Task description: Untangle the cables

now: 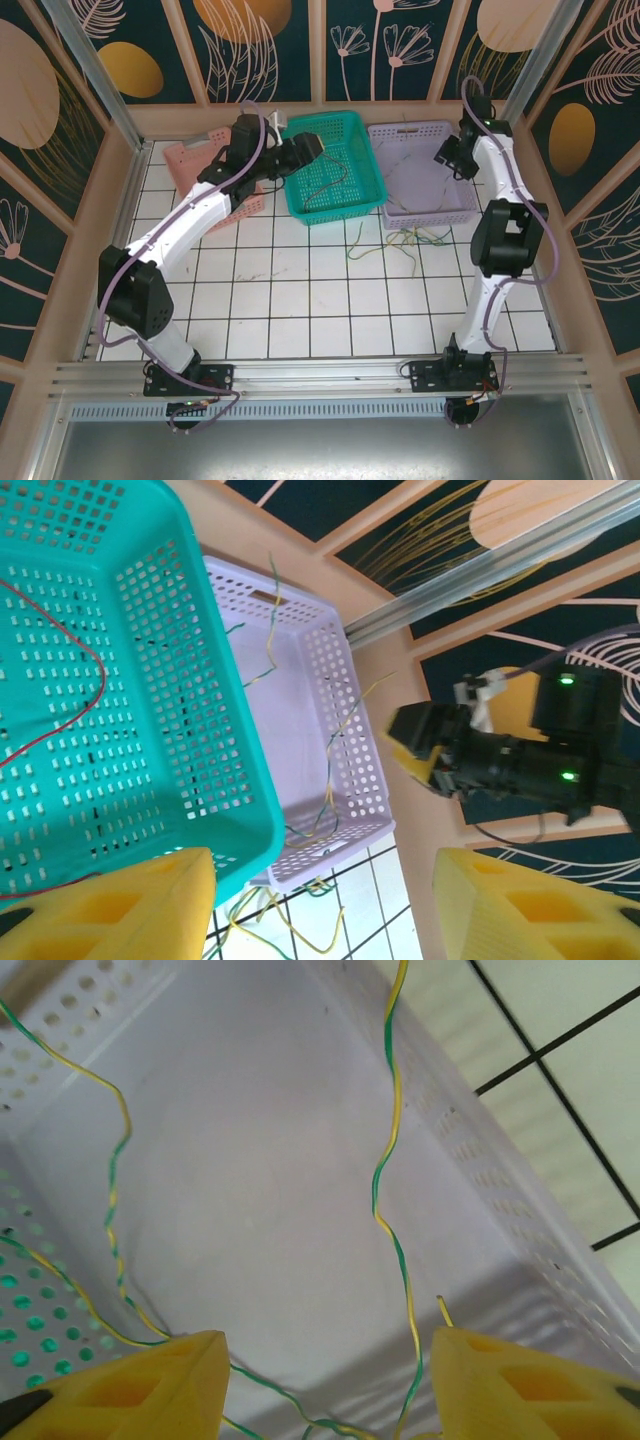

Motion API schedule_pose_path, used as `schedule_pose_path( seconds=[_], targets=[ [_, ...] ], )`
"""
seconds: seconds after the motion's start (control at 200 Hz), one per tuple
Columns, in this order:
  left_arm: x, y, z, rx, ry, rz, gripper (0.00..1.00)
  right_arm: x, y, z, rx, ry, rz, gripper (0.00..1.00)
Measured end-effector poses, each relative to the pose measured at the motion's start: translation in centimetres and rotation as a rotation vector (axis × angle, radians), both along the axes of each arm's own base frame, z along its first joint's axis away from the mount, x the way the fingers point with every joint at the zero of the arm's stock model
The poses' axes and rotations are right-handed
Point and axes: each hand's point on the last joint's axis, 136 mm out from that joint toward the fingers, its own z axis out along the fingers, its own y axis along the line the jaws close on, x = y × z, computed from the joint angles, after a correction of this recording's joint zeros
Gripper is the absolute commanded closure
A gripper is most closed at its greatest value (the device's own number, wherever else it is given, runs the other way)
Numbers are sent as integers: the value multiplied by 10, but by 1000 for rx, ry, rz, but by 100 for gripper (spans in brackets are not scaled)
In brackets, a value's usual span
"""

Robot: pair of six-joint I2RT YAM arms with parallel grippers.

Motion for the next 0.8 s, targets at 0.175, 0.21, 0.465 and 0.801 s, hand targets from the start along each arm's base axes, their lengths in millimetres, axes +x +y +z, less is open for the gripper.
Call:
schedule_pose_path(
  seconds=[0.175, 0.21, 0.465, 0.801],
  targets=[
    [-15, 9, -20, 16, 47, 9, 41, -39, 4, 53, 49, -156, -86, 62],
    [-20, 11, -28, 21, 66, 8, 42, -56, 10, 58, 71, -185, -103, 63],
    [-62, 19, -116, 91, 247, -35, 45, -175, 103, -16, 203, -111, 18, 49],
    [-85, 3, -130, 94, 268, -127, 46, -184, 107, -91, 84, 23, 91, 60]
  ],
)
